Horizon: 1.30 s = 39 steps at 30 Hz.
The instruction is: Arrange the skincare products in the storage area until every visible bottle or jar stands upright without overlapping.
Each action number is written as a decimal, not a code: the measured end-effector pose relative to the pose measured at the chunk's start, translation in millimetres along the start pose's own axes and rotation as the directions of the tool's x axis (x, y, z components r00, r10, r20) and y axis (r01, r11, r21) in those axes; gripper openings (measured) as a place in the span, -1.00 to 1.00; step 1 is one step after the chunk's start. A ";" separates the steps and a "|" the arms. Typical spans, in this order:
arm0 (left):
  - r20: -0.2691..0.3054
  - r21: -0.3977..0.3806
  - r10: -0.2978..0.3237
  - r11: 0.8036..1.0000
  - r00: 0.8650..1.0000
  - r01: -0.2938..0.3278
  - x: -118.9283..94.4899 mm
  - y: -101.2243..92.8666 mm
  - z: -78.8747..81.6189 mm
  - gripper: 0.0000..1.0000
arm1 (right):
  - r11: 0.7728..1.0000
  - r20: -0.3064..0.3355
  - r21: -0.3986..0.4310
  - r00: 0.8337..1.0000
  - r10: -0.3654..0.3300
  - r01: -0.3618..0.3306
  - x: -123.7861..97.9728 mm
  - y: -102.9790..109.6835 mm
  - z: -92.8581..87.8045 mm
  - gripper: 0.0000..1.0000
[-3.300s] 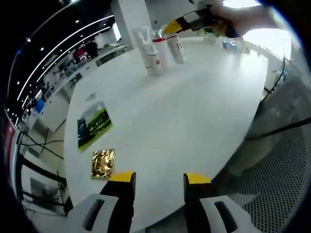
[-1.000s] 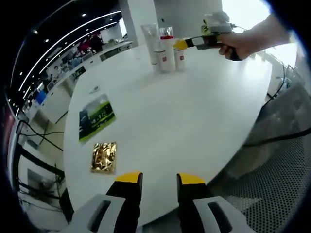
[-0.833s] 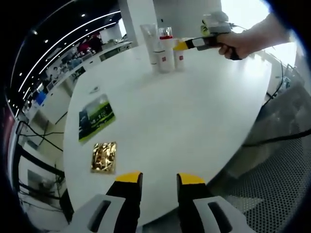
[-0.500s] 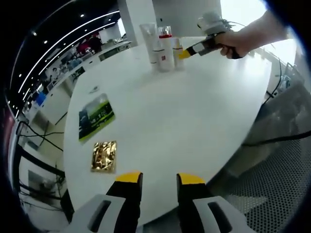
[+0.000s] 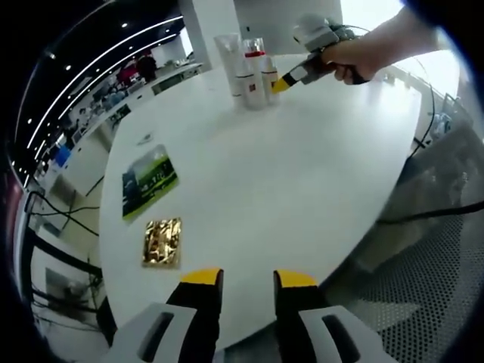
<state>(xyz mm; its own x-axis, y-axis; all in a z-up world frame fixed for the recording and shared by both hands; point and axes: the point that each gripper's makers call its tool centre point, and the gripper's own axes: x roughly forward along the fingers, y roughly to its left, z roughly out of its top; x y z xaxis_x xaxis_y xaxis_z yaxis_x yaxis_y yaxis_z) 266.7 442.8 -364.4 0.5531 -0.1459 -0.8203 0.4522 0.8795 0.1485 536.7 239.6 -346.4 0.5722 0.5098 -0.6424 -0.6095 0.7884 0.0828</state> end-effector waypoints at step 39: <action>-0.006 0.014 0.004 1.000 1.000 -0.004 0.4 1.1 -2.1 -0.47 | 0.998 -0.047 0.050 0.999 -0.026 0.028 9.7 -9.0 5.9 -0.48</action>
<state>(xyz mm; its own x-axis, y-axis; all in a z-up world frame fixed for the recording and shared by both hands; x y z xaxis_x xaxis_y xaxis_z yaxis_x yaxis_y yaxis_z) 266.0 444.6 -365.7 0.5505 -0.1400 -0.8230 0.4604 0.8733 0.1594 551.0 239.4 -348.9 0.5613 0.4726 -0.6794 -0.5649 0.8187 0.1028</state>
